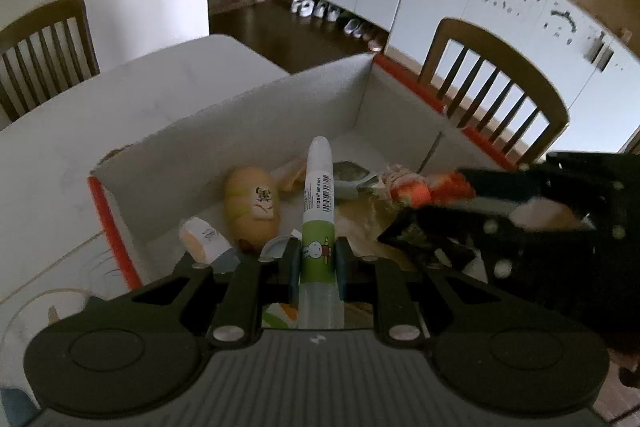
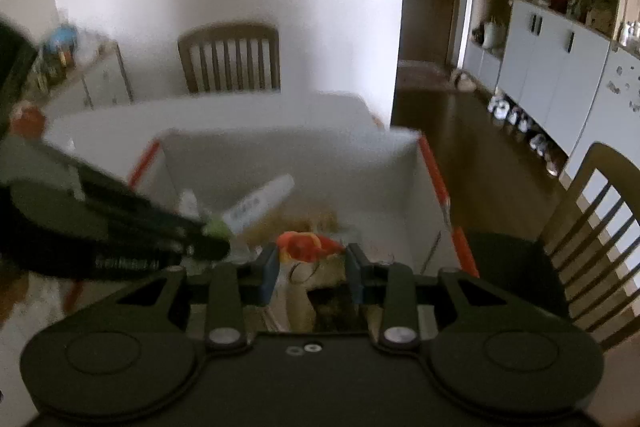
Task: Organize objects
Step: 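Lower the pen and orange toy into the shoebox and release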
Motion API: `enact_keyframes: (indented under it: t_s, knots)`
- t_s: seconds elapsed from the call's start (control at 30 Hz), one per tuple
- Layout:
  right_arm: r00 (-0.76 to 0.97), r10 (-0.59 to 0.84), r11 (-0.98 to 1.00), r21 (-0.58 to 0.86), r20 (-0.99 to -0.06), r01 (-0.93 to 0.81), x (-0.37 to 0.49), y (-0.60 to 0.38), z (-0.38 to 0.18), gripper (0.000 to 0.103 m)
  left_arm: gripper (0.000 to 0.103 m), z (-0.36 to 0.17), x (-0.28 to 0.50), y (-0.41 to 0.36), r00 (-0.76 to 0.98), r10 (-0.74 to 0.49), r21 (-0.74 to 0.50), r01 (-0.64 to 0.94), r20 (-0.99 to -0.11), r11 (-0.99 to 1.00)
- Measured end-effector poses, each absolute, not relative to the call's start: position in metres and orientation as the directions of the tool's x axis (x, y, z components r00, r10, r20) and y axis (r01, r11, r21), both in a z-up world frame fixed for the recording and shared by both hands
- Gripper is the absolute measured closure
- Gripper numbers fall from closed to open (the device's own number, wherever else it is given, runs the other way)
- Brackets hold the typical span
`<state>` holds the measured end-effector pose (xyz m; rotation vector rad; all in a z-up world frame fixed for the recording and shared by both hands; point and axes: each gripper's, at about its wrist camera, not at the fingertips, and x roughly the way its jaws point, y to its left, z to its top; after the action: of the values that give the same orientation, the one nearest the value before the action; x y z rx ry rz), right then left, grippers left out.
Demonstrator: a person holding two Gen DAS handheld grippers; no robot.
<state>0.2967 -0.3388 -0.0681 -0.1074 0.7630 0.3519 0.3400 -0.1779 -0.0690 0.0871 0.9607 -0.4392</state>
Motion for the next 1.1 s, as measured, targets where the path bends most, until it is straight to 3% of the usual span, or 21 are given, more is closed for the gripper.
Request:
enact_keyframes:
  t_s: [0.3,0.73,0.87,1.1]
  knots:
    - [0.586,0.231,0.923,-0.015,-0.777,-0.384,0.304,-0.335,-0.092,0.069,0.086,-0.095,0.360,-0.191,0.431,-0.280,-0.105,0.385,-0.858,0.917]
    - [0.563,0.236,0.926,0.008,-0.792,-0.377,0.311,-0.341,-0.095,0.065,0.086,-0.110,0.377,-0.198,0.357,-0.253,-0.106,0.383,-0.899,0.918]
    - [0.556,0.243,0.930,0.027,-0.795,-0.367,0.312,-0.345,-0.094,0.055,0.086,-0.110,0.375,-0.194,0.361,-0.255,-0.111,0.375,-0.897,0.920]
    - [0.567,0.253,0.933,0.042,-0.784,-0.358,0.309,-0.351,-0.087,0.053,0.085,-0.101,0.363,-0.192,0.411,-0.251,-0.078,0.395,-0.876,0.916]
